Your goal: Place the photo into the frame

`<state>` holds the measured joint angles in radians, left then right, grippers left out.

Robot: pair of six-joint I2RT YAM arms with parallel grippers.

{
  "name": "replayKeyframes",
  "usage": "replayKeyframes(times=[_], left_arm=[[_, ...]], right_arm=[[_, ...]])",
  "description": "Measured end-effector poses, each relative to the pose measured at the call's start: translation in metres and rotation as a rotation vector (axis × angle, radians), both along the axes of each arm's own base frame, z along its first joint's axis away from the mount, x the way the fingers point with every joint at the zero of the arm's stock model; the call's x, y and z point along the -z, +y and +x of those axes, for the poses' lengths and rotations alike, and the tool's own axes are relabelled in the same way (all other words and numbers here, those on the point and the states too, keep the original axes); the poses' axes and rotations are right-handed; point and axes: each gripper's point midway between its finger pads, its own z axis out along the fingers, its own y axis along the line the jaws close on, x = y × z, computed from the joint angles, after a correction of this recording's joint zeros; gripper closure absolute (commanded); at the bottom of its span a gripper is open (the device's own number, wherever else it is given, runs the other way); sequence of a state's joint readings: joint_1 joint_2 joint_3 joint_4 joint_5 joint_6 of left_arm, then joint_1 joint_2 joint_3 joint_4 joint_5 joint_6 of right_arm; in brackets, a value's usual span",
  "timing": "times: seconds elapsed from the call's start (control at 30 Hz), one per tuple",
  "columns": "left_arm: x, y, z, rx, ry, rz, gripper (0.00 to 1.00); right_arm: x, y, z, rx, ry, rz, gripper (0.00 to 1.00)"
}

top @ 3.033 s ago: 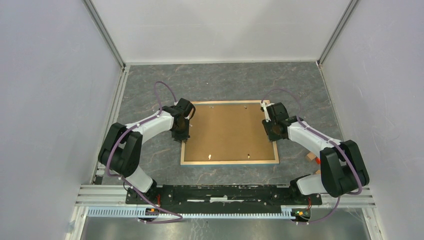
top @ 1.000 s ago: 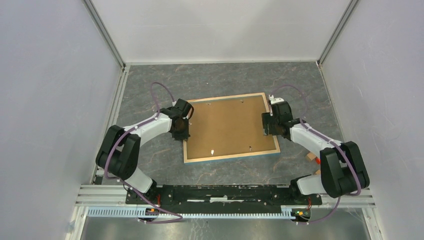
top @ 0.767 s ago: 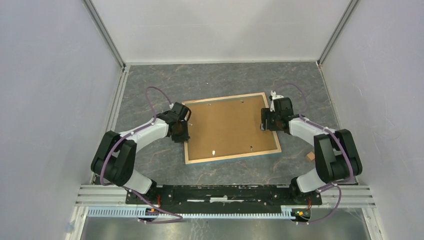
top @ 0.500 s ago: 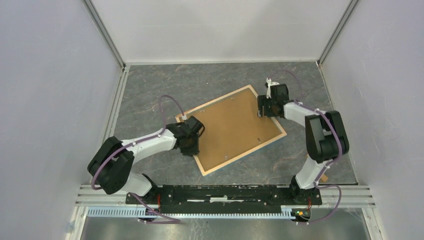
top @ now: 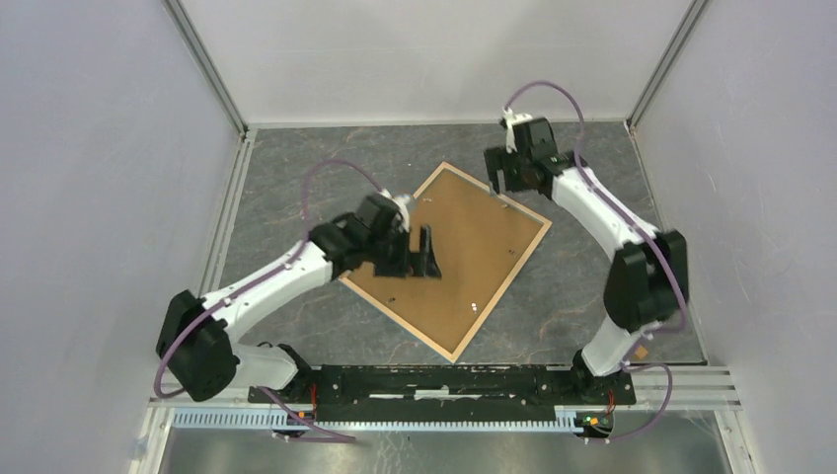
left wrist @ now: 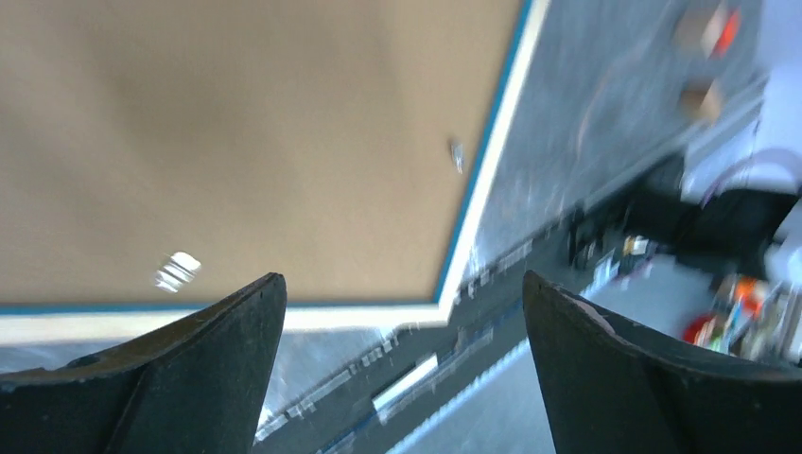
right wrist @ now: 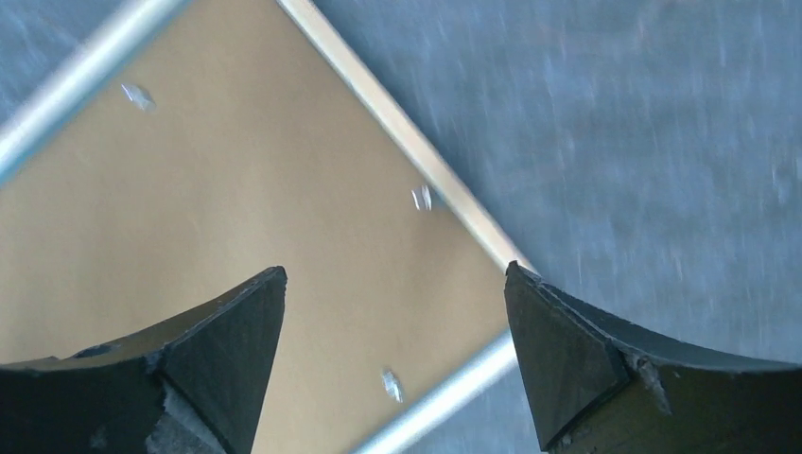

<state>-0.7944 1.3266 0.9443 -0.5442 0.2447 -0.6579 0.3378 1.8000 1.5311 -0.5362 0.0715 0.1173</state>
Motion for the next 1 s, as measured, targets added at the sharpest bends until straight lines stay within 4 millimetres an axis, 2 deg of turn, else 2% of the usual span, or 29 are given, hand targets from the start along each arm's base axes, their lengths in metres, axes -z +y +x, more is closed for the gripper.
replayKeyframes(times=[0.03, 0.1, 0.17, 0.23, 0.33, 0.43, 0.53, 0.73, 0.83, 0.97, 1.0], left_arm=[[-0.016, 0.005, 0.022, -0.036, -0.045, -0.024, 0.00], [-0.036, 0.025, 0.061, -0.122, -0.115, -0.026, 0.00], [-0.042, 0.056, 0.099, -0.227, -0.166, 0.035, 0.00], [-0.035, 0.087, 0.126, -0.304, -0.184, 0.143, 0.00], [-0.007, 0.112, 0.147, -0.339, -0.154, 0.290, 0.00], [0.031, 0.131, 0.150, -0.335, -0.073, 0.411, 0.00], [0.059, 0.141, 0.146, -0.315, 0.006, 0.471, 0.03], [0.076, 0.146, 0.135, -0.270, 0.043, 0.494, 0.23], [0.088, 0.148, 0.120, -0.230, 0.082, 0.501, 0.27], [0.103, 0.151, 0.101, -0.201, 0.142, 0.503, 0.44], [0.104, 0.149, 0.098, -0.194, 0.152, 0.488, 0.44]], right_arm=[[-0.001, -0.011, -0.015, 0.029, -0.001, -0.002, 0.10], [0.007, -0.029, -0.050, 0.081, 0.028, 0.003, 0.10], [0.026, -0.042, -0.084, 0.127, 0.071, 0.024, 0.10], [0.053, -0.049, -0.115, 0.149, 0.128, 0.042, 0.11], [0.091, -0.055, -0.149, 0.143, 0.224, 0.026, 0.13], [0.109, -0.058, -0.163, 0.126, 0.272, 0.003, 0.14], [0.111, -0.054, -0.158, 0.096, 0.254, 0.012, 0.14], [0.117, -0.048, -0.150, 0.068, 0.234, 0.028, 0.19], [0.124, -0.048, -0.150, 0.071, 0.248, 0.026, 0.20], [0.127, -0.047, -0.147, 0.087, 0.247, 0.032, 0.23], [0.126, -0.047, -0.146, 0.093, 0.240, 0.032, 0.24]])
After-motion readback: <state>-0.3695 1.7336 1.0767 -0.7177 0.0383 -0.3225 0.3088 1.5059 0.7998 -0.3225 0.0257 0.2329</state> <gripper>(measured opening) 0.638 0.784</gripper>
